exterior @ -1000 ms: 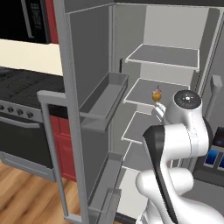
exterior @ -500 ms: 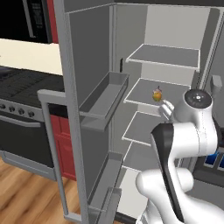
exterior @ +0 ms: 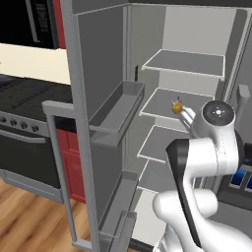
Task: Retrieve the bottle and the shaker from the cabinet and place them next to the mixing bowl on the counter. Then add garlic from the fridge to the mixing bowl.
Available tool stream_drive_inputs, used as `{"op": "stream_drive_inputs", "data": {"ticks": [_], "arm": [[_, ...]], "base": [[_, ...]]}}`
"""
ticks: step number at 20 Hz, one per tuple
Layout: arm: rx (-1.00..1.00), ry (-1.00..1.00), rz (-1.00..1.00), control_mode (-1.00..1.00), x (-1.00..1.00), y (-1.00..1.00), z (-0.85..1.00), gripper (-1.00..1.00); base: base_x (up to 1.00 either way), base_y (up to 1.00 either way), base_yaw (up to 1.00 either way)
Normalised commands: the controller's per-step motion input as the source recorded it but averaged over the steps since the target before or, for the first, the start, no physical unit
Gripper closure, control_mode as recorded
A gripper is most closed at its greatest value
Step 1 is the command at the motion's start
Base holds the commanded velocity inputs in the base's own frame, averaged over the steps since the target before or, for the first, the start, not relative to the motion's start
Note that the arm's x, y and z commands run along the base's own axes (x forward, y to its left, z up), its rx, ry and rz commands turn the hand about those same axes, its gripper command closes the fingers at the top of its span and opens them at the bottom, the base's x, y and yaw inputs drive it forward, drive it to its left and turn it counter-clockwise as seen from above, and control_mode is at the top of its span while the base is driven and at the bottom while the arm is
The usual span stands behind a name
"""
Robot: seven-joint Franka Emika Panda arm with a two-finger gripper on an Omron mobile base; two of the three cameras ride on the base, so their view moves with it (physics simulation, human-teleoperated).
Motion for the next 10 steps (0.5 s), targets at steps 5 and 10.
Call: {"op": "stream_drive_inputs", "data": {"ticks": [5,10], "arm": [[-0.08,-0.13,0.00,-1.00,0.38,-0.06,0.00,-1.00],[-0.08,-0.03,0.02,-1.00,0.17,-0.36,0.03,-1.00]], "base": [[0.00,0.00,0.00],[0.00,0.00,0.00]]}}
